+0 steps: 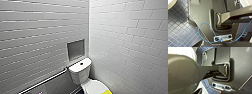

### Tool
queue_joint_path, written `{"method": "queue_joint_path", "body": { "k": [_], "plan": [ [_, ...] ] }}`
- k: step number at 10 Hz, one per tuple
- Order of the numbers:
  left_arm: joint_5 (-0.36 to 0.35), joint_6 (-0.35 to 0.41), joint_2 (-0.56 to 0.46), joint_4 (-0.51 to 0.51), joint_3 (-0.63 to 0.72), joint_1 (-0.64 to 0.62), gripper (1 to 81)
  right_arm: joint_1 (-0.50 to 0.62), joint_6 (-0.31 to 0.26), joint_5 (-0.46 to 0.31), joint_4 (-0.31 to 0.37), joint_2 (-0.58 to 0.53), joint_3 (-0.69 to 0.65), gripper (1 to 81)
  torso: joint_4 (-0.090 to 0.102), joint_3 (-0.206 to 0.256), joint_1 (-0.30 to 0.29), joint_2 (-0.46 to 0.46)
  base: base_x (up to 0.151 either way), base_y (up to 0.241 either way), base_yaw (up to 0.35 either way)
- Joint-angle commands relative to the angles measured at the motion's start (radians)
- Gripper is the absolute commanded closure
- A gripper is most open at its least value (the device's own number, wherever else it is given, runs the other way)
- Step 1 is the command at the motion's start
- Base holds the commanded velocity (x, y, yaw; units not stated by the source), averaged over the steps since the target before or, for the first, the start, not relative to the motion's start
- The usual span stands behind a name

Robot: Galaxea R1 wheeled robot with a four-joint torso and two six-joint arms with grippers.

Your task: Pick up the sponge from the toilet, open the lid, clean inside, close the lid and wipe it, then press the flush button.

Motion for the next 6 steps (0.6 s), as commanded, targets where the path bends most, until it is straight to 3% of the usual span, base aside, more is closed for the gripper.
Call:
{"method": "queue_joint_path", "body": {
  "k": [1,5,6],
  "plan": [
    [0.05,0.006,-0.008,0.005,0.013,-0.022,1.0,0.092,0.077,0.042,-0.005,-0.261,0.272,1.0,0.0,-0.091,0.063,-0.097,0.0,0.0,0.0],
    [0.05,0.006,0.003,0.005,0.012,-0.004,1.0,0.205,0.16,0.043,-0.005,-0.382,0.309,1.0,0.0,-0.21,0.148,-0.233,0.0,0.0,0.0],
    [0.05,0.006,0.004,0.002,0.01,-0.001,1.0,0.236,0.176,0.042,-0.005,-0.401,0.312,1.0,0.0,-0.156,0.172,-0.27,0.0,0.0,0.0]
  ]
}}
